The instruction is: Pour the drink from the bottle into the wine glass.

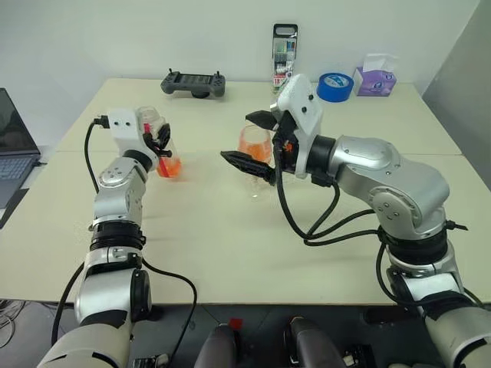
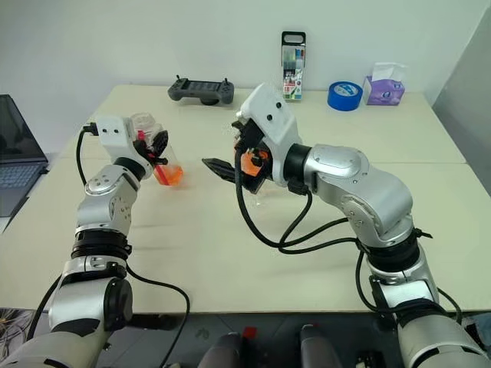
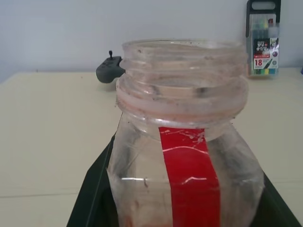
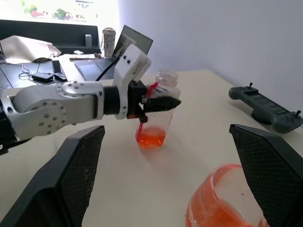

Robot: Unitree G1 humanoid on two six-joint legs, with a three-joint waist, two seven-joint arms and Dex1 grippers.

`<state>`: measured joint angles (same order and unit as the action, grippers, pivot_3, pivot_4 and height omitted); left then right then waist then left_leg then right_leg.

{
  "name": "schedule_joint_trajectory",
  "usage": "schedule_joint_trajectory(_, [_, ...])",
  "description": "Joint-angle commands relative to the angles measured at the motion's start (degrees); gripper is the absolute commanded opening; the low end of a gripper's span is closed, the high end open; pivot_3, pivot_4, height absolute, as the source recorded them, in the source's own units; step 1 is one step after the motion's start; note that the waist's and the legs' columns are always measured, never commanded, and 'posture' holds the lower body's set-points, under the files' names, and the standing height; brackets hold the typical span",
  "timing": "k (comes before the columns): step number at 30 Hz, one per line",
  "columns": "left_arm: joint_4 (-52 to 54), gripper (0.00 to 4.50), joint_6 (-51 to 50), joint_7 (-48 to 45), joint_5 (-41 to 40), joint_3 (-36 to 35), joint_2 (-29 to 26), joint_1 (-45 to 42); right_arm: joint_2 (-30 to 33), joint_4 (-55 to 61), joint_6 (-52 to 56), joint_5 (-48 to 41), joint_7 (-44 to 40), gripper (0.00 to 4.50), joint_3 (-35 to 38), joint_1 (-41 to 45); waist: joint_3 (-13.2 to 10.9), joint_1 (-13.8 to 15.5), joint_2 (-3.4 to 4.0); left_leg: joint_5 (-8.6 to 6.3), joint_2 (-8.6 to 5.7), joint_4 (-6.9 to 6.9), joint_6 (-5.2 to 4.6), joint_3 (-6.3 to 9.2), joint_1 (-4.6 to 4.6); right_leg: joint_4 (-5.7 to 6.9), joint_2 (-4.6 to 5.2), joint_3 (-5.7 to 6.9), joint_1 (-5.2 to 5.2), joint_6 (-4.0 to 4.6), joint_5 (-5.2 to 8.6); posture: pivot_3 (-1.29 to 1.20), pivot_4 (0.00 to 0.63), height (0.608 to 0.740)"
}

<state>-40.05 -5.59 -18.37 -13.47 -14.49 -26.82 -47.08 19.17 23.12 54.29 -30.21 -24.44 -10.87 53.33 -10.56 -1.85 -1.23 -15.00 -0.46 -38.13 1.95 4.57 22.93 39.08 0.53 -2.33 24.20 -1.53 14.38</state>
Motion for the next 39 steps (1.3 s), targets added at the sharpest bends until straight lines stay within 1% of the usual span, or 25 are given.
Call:
schedule_joint_trajectory(1, [-1.57, 1.69, 5.35, -1.07, -0.19, -1.08, 0.41, -0.49, 1.14, 1.62, -0.82, 1.91, -0.13, 4.50, 0.35, 0.88, 0.00, 0.14, -0.01, 0.00, 0.00, 0.00, 0.00, 0.00, 0.00, -0.01, 0.01, 0.00, -0.01, 0.00, 0.00, 0.00, 0.150, 0.740])
schedule_joint_trajectory(7, [-2.49, 1.69, 11.03, -3.54, 0.25, -0.95, 0.53, 1.91, 2.56, 2.65, -0.17, 2.20, -1.71, 4.50, 0.55, -0.15, 0.00, 0.08, -0.01, 0.00, -0.01, 0.02, 0.00, -0.03, -0.01, -0.01, 0.06, 0.00, 0.00, 0.00, 0.00, 0.00, 0.150, 0.740])
schedule_joint_trajectory(15, [-0.02, 1.69, 9.00, -1.06, 0.45, -1.60, 0.39, 6.62, 3.64, 1.53, -1.48, 3.49, -3.40, 4.50, -0.46, -0.37, 0.02, -0.08, -0.02, -0.01, 0.01, 0.04, -0.01, -0.04, -0.06, 0.00, 0.06, 0.00, -0.02, 0.00, 0.00, 0.00, 0.150, 0.740])
schedule_joint_trajectory(16, [0.89, 2.42, 8.43, -0.80, 0.42, -1.55, 0.50, 7.42, 3.68, 1.30, -1.74, 3.70, -3.68, 4.50, -0.56, -0.36, 0.03, -0.18, -0.01, -0.01, 0.02, 0.05, -0.01, -0.05, -0.07, 0.00, 0.06, -0.01, -0.02, 0.00, 0.00, 0.00, 0.150, 0.740])
schedule_joint_trajectory(19, [2.87, 3.34, 6.86, 0.01, 0.64, -1.50, 0.57, 8.93, 3.96, 0.89, -2.48, 4.57, -4.63, 4.50, -1.12, -0.55, 0.03, -0.19, 0.00, -0.01, 0.03, 0.07, -0.02, -0.06, -0.11, 0.01, 0.06, -0.01, -0.02, 0.00, 0.00, 0.00, 0.150, 0.740])
schedule_joint_trajectory(21, [3.99, 4.05, 5.92, 1.02, 0.85, -1.58, 0.52, 9.60, 4.59, 1.07, -2.83, 5.14, -5.42, 4.50, -1.38, -1.11, 0.03, -0.11, 0.00, -0.01, 0.03, 0.07, -0.02, -0.04, -0.09, 0.01, 0.06, 0.00, -0.01, 0.00, 0.00, 0.00, 0.150, 0.740])
schedule_joint_trajectory(23, [5.30, 4.48, 5.12, 1.18, 0.79, -1.50, 0.48, 10.33, 5.34, 1.66, -2.88, 5.22, -6.11, 4.50, -1.37, -1.90, 0.03, 0.01, -0.01, -0.01, 0.03, 0.06, -0.01, -0.01, -0.05, -0.01, 0.06, 0.03, -0.01, 0.00, 0.00, 0.00, 0.150, 0.740])
schedule_joint_trajectory(28, [9.06, 4.48, 3.21, 1.30, 0.85, -1.30, 0.50, 12.57, 6.70, 2.87, -2.47, 5.18, -7.33, 4.50, -1.00, -3.11, 0.04, 0.17, -0.02, -0.01, -0.02, 0.04, -0.01, -0.05, -0.05, -0.02, 0.14, 0.01, -0.04, 0.00, 0.00, 0.00, 0.150, 0.740])
schedule_joint_trajectory(33, [15.17, 4.48, 0.41, 1.18, 0.32, -1.00, 1.10, 16.19, 7.68, 2.91, -2.39, 5.18, -7.67, 4.50, -0.26, -3.43, 0.04, 0.10, -0.02, -0.01, 0.01, 0.07, -0.01, -0.02, -0.06, -0.03, 0.13, 0.03, -0.03, 0.00, 0.00, 0.00, 0.150, 0.740])
schedule_joint_trajectory(39, [18.73, 4.48, -1.80, 2.14, 0.65, -1.20, 1.21, 18.17, 8.11, 2.29, -2.75, 5.45, -7.89, 4.50, -0.06, -3.32, 0.04, 0.13, -0.02, -0.01, 0.00, 0.07, -0.01, -0.02, -0.05, -0.05, 0.13, 0.03, -0.04, 0.00, 0.00, 0.00, 0.150, 0.740])
